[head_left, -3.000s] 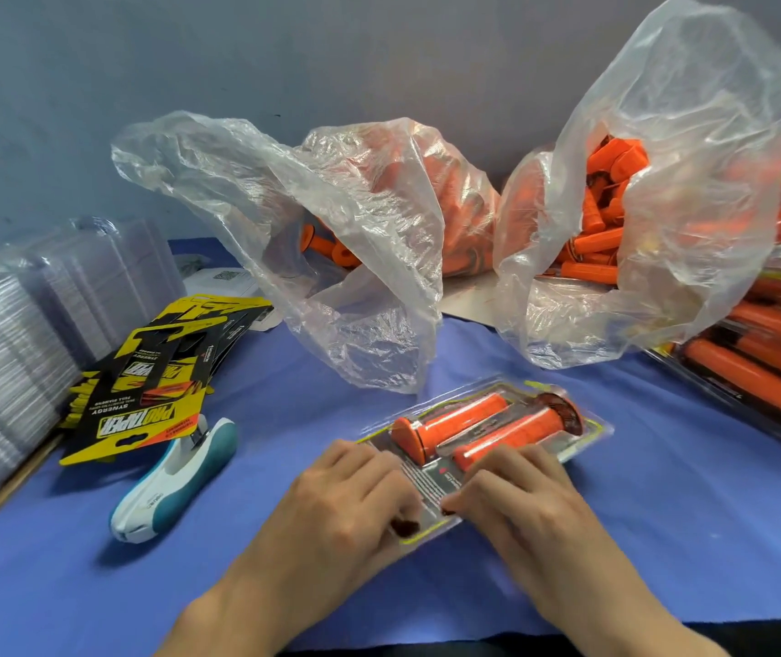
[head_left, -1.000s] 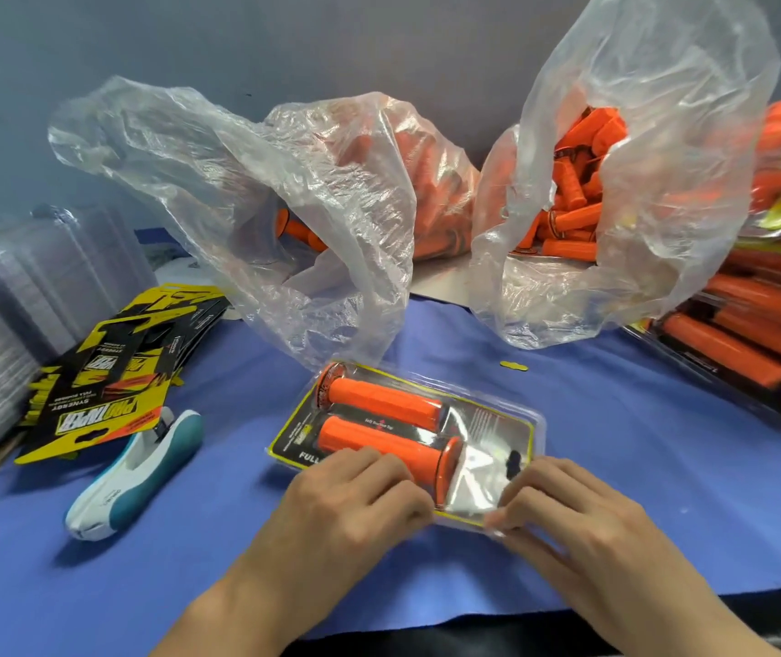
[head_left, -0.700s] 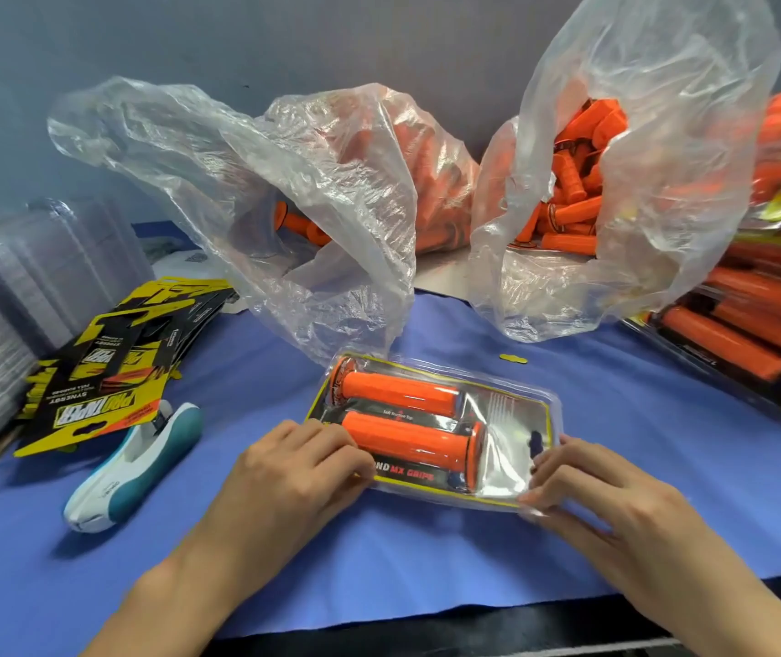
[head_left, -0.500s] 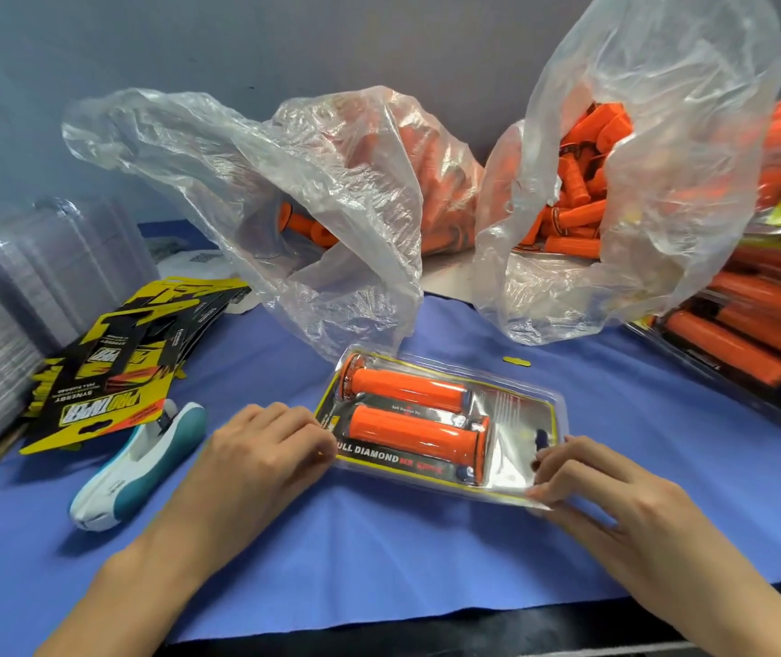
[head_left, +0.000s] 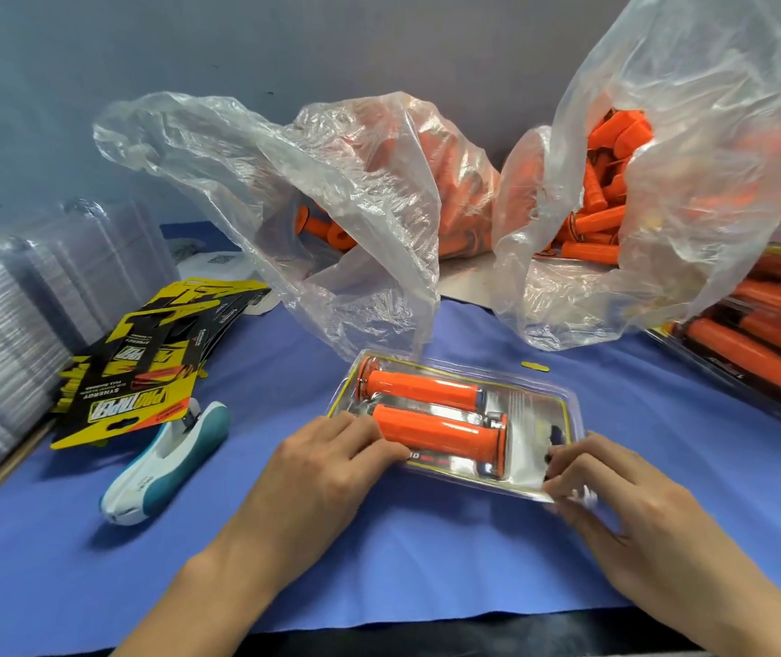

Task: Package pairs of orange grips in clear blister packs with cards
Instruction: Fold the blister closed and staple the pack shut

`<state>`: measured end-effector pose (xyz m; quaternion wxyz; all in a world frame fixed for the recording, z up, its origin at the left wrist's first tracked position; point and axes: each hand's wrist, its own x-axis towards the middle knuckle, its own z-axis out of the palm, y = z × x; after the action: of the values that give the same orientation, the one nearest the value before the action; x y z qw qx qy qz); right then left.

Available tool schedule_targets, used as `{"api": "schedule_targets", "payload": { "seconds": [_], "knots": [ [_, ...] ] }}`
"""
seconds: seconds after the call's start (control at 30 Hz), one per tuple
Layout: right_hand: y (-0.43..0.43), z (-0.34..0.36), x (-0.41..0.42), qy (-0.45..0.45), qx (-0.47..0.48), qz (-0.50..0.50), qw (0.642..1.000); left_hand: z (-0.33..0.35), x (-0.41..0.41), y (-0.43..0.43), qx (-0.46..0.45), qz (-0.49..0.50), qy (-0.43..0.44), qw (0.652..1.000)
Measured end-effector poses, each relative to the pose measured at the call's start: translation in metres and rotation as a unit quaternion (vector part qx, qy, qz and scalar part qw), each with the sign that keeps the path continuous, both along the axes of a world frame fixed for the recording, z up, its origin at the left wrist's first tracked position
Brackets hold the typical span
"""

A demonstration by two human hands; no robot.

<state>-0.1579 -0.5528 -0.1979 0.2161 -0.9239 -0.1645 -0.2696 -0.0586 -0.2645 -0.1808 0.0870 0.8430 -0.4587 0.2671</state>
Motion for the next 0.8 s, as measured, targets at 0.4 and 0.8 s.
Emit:
{"api": "schedule_targets", "payload": {
  "seconds": [0.4, 0.8],
  "knots": [
    [0.027, -0.001, 0.018, -0.118, -0.136, -0.065, 0.981, -0.001, 0.008, 0.008, -0.013, 0.022, 0.001, 1.000],
    [0.035, -0.006, 0.024, -0.148, -0.123, -0.080, 0.978, 0.019, 0.015, 0.055, -0.149, 0.231, 0.000, 0.961]
  ]
}}
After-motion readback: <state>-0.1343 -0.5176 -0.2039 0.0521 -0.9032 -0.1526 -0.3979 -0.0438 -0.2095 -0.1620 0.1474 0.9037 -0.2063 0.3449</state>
